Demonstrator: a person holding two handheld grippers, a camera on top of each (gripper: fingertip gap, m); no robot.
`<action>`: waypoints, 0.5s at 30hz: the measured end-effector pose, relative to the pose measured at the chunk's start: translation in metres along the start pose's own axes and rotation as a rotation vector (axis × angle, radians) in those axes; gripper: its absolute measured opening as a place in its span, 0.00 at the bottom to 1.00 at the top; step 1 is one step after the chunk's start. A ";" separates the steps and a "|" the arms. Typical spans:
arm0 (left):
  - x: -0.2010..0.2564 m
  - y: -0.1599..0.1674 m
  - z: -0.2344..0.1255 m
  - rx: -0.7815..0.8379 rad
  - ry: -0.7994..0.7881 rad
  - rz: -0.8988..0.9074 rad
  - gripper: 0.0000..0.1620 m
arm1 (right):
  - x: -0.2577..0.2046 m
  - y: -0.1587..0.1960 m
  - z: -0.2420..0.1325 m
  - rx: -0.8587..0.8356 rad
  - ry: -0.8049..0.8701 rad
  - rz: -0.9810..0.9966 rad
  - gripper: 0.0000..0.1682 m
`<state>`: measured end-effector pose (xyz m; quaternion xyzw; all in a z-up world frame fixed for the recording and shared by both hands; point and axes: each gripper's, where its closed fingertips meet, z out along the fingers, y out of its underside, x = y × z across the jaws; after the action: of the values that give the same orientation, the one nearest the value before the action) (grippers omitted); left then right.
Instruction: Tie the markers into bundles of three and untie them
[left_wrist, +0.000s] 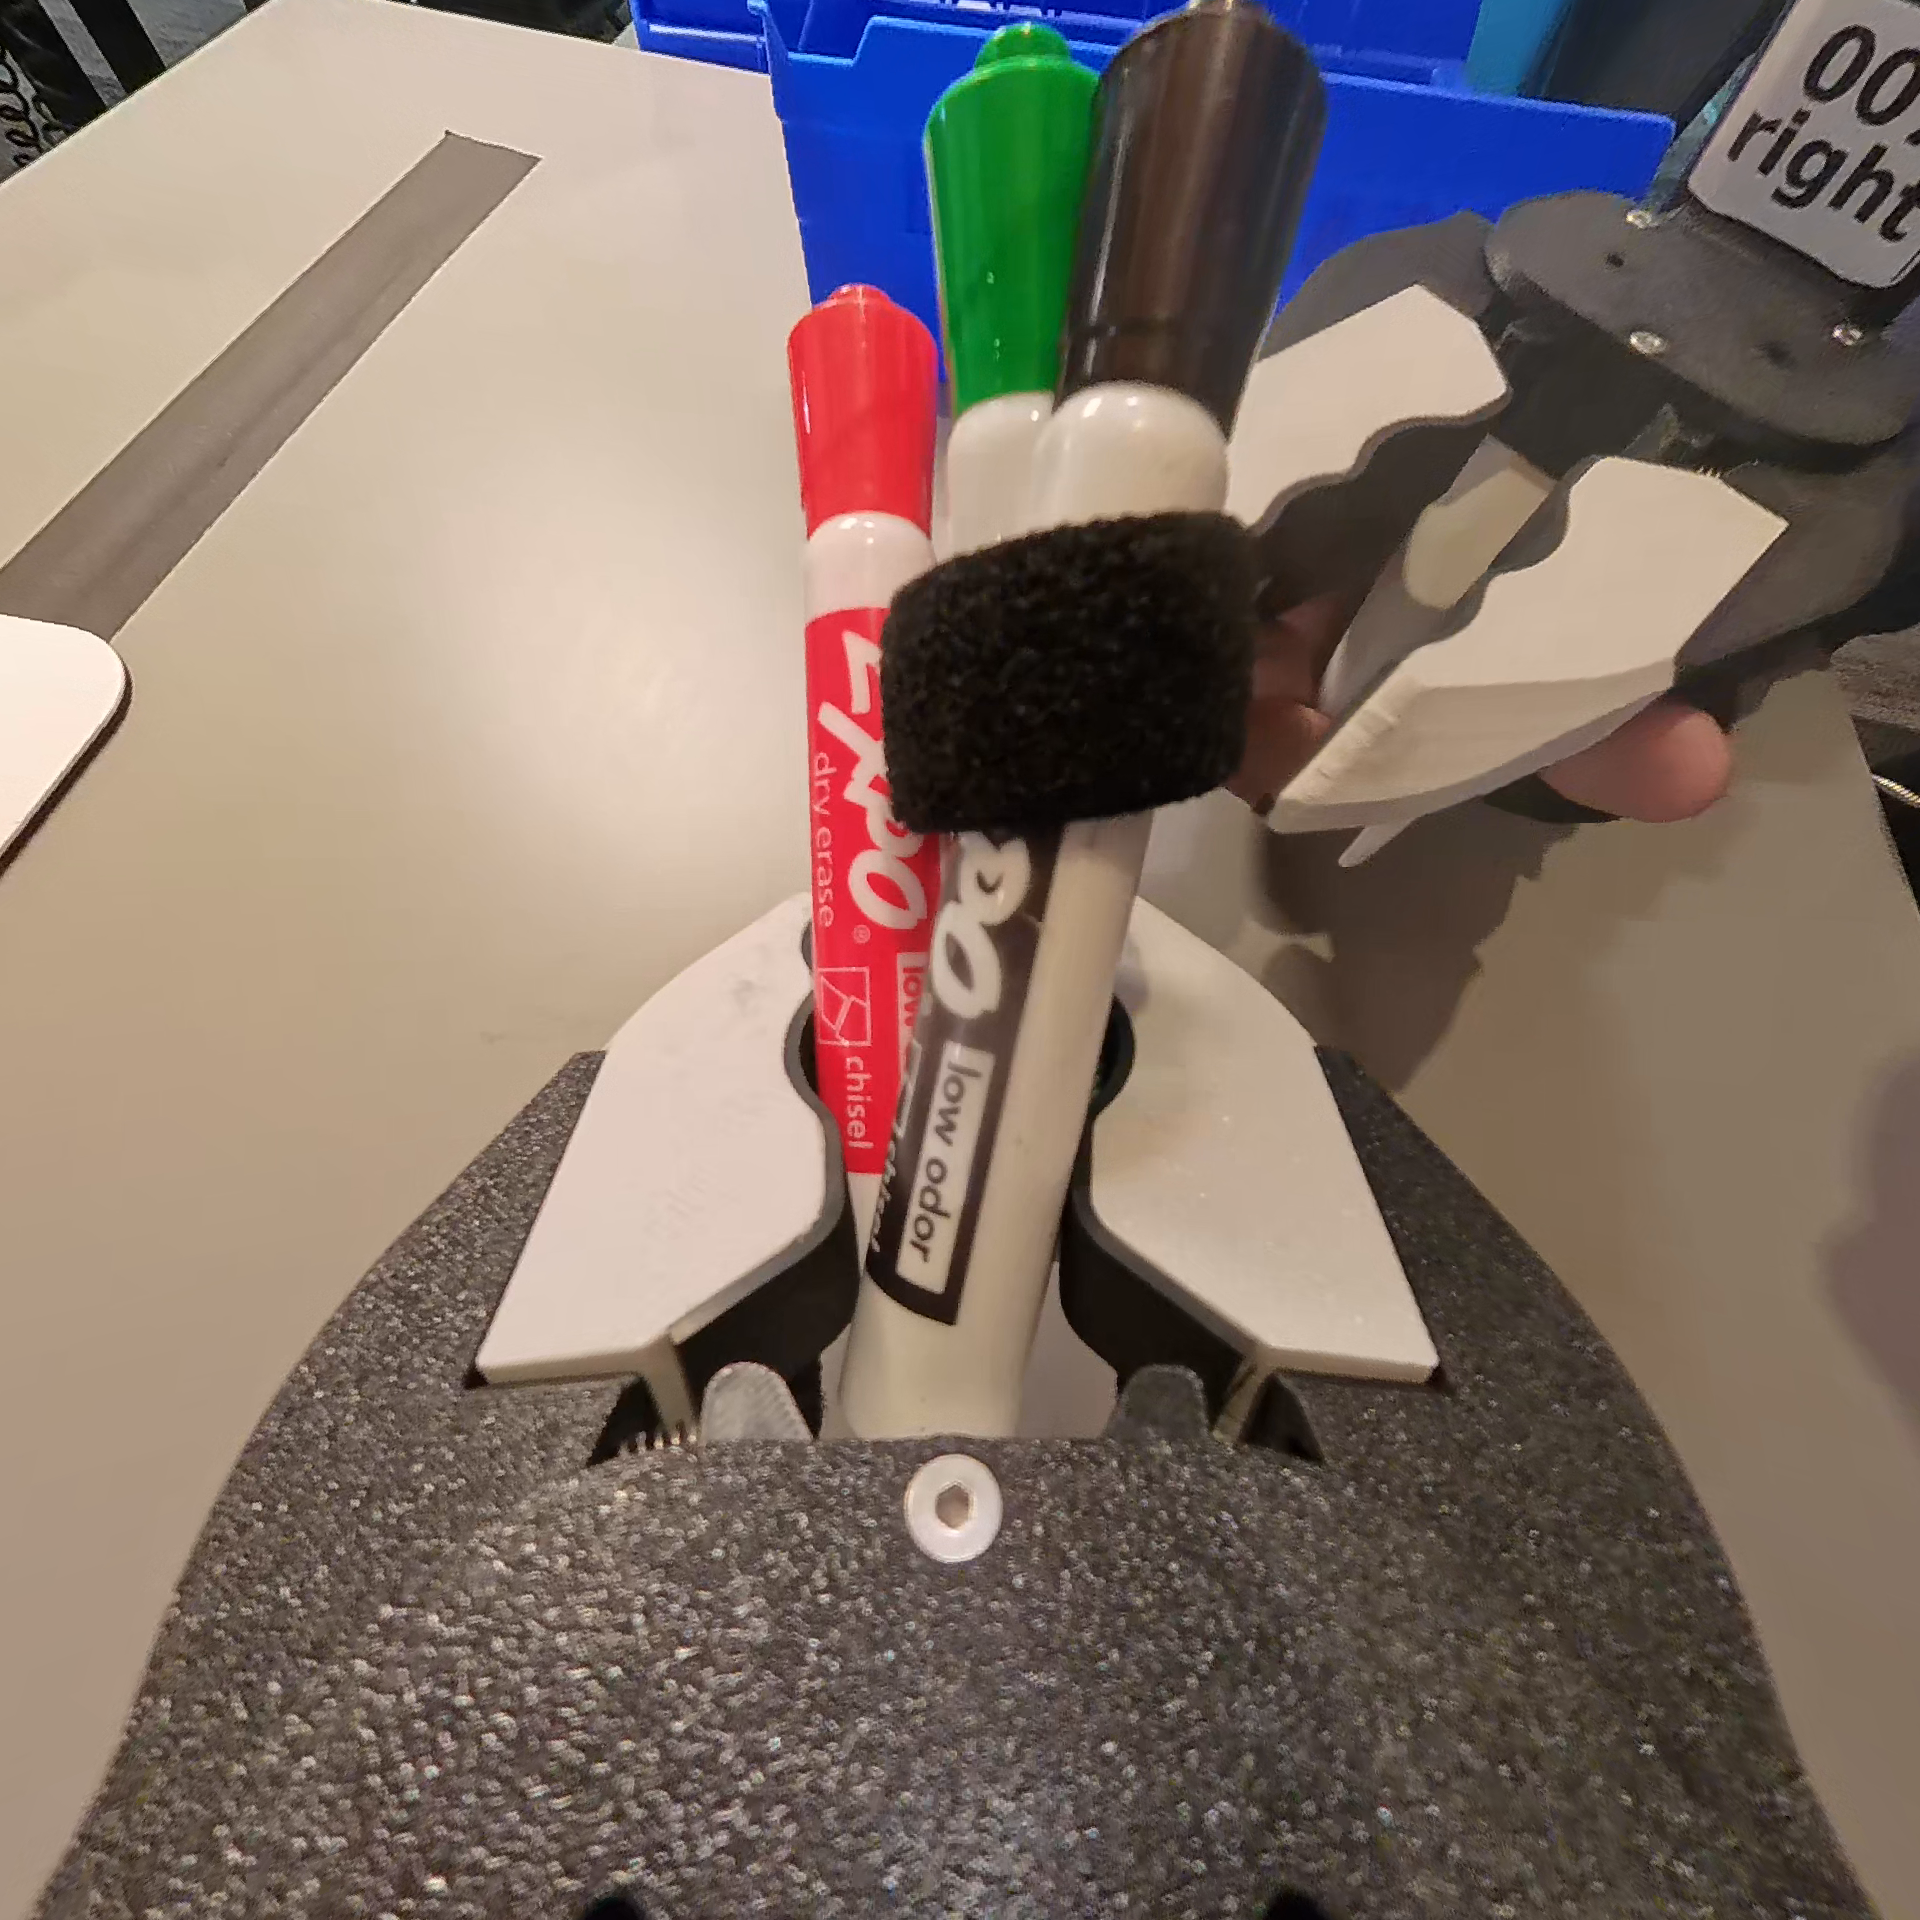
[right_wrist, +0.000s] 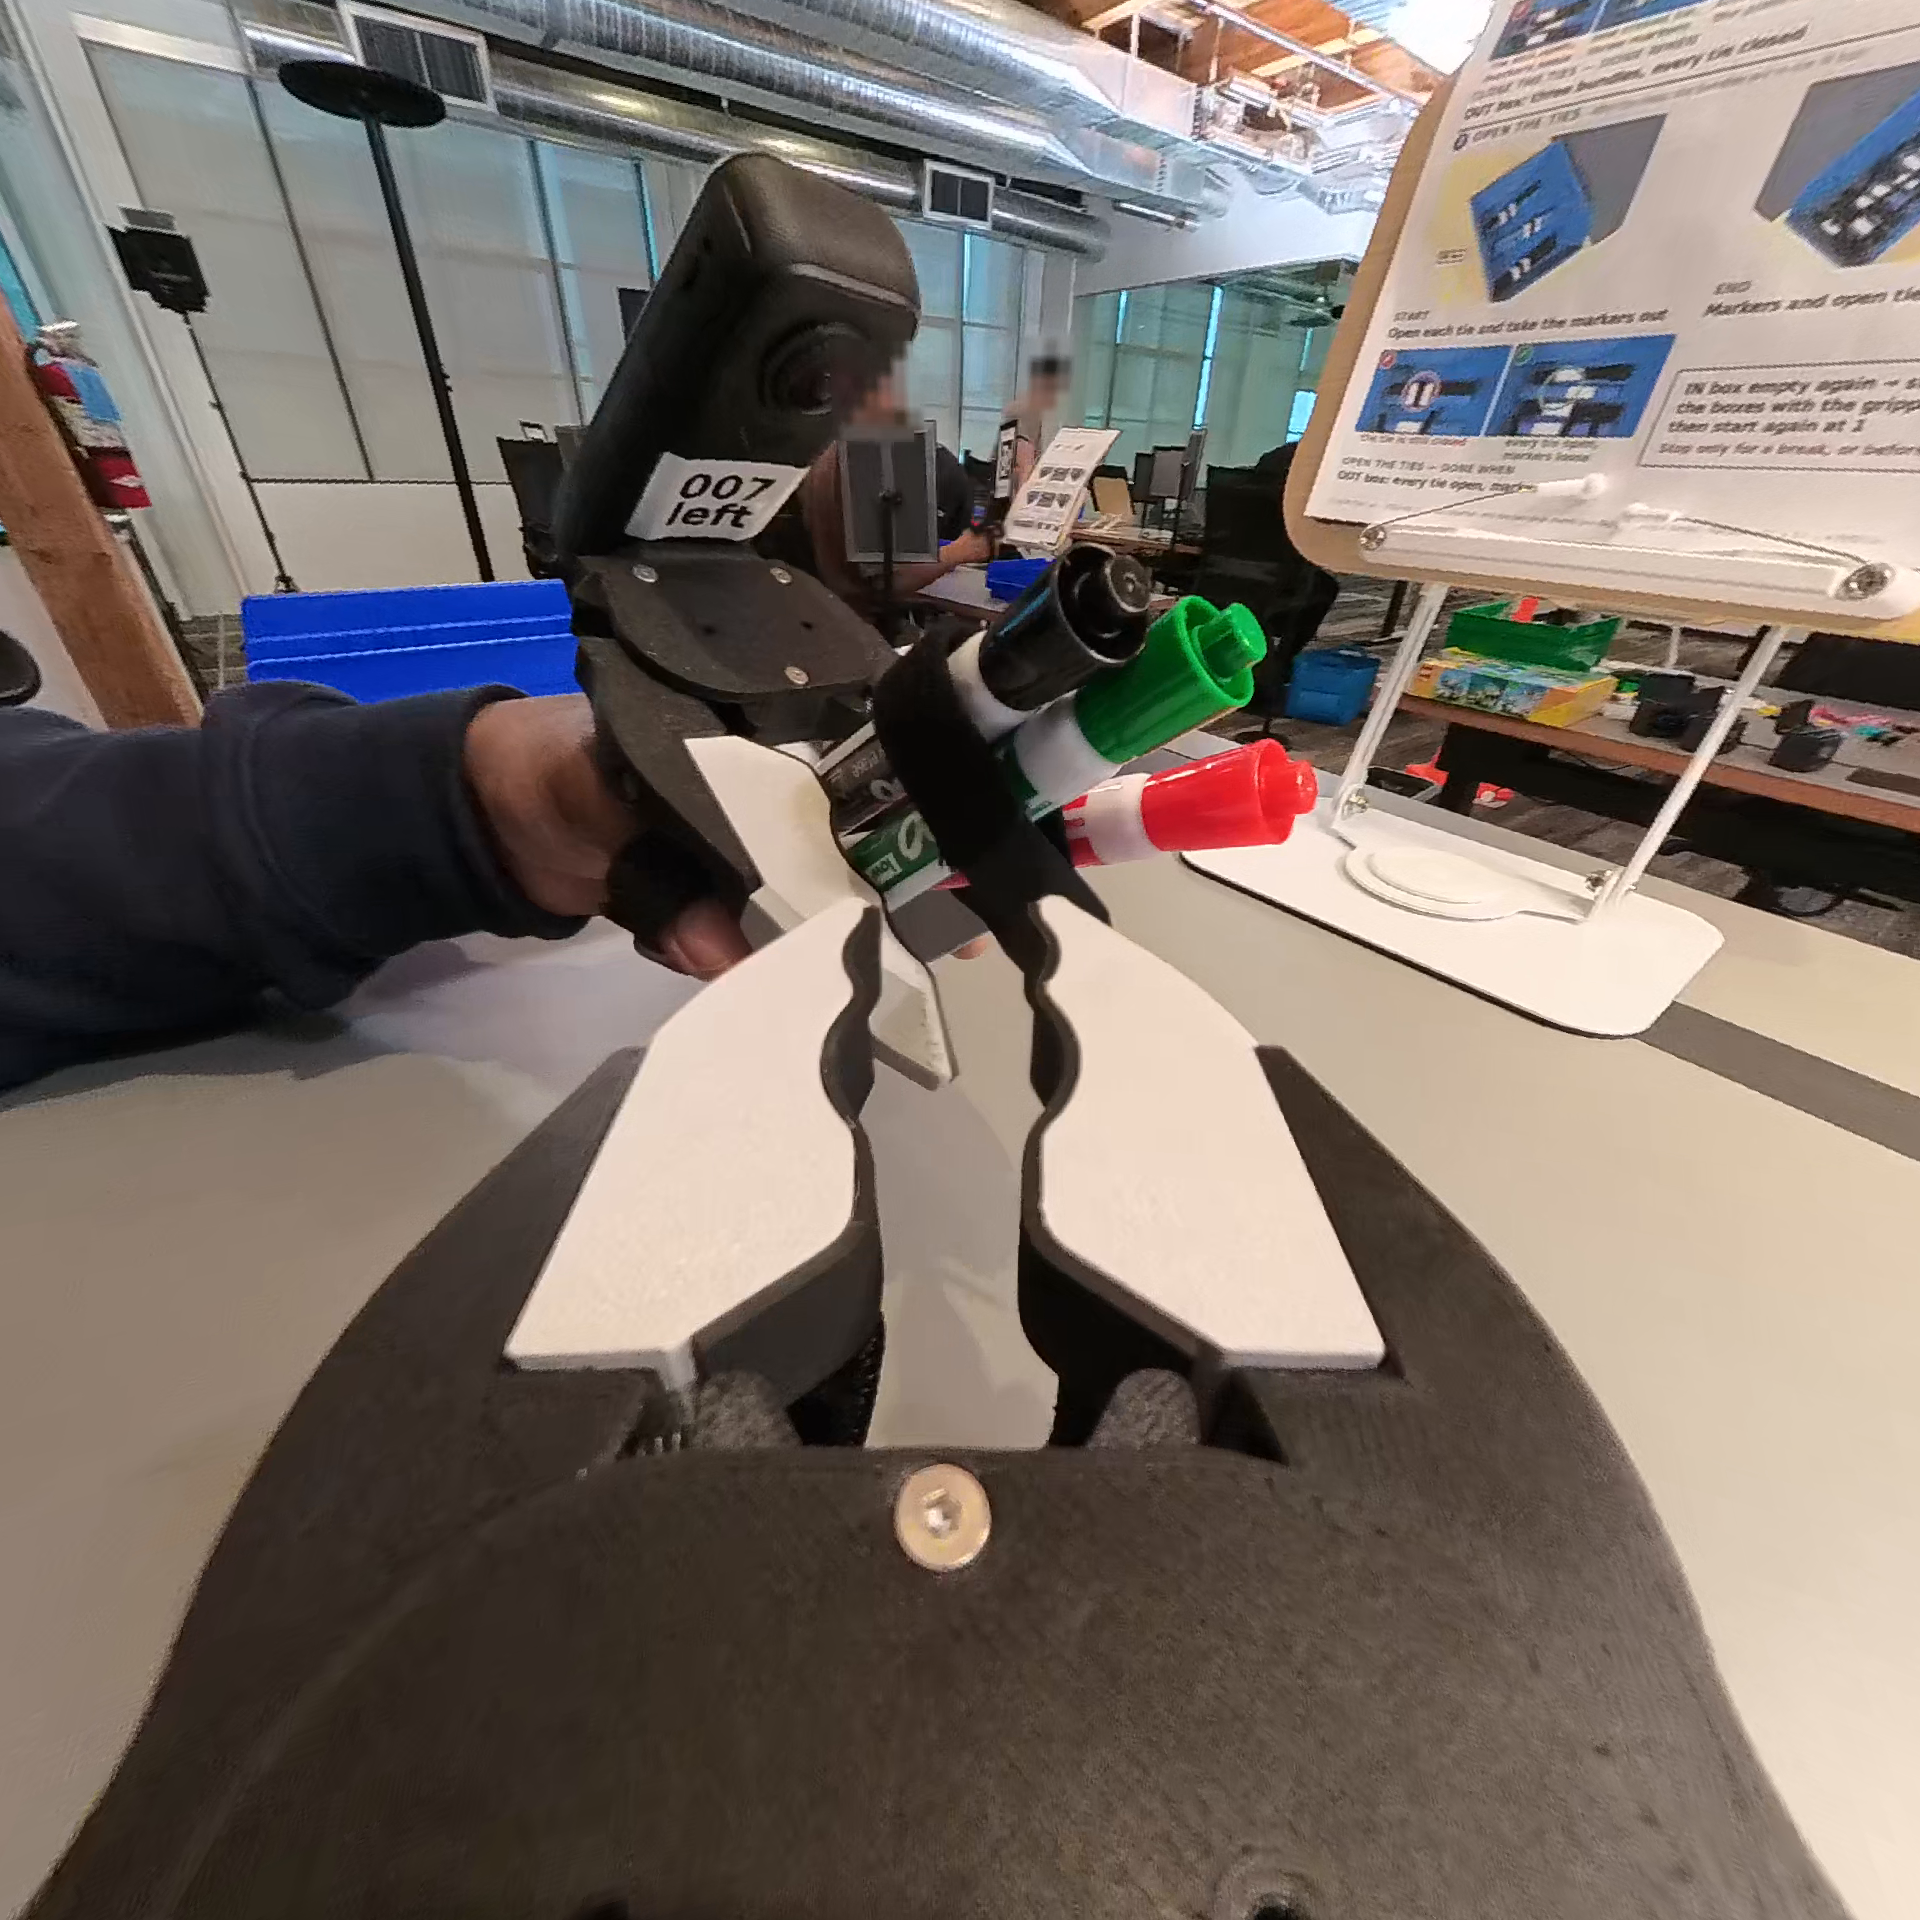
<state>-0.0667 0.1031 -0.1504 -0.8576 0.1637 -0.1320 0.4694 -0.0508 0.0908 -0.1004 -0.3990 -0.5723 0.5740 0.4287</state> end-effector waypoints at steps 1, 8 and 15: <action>0.000 0.000 0.000 0.001 0.000 -0.001 0.28 | 0.002 0.000 0.000 0.001 0.011 0.005 0.15; -0.001 0.001 0.001 -0.003 -0.007 0.004 0.28 | 0.008 0.006 0.001 -0.020 0.027 0.132 0.19; 0.000 0.000 0.002 0.003 -0.002 0.003 0.28 | 0.003 0.012 0.004 -0.051 0.005 0.138 0.19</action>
<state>-0.0659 0.1041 -0.1514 -0.8567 0.1641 -0.1307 0.4712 -0.0557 0.0925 -0.1123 -0.4496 -0.5571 0.5863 0.3791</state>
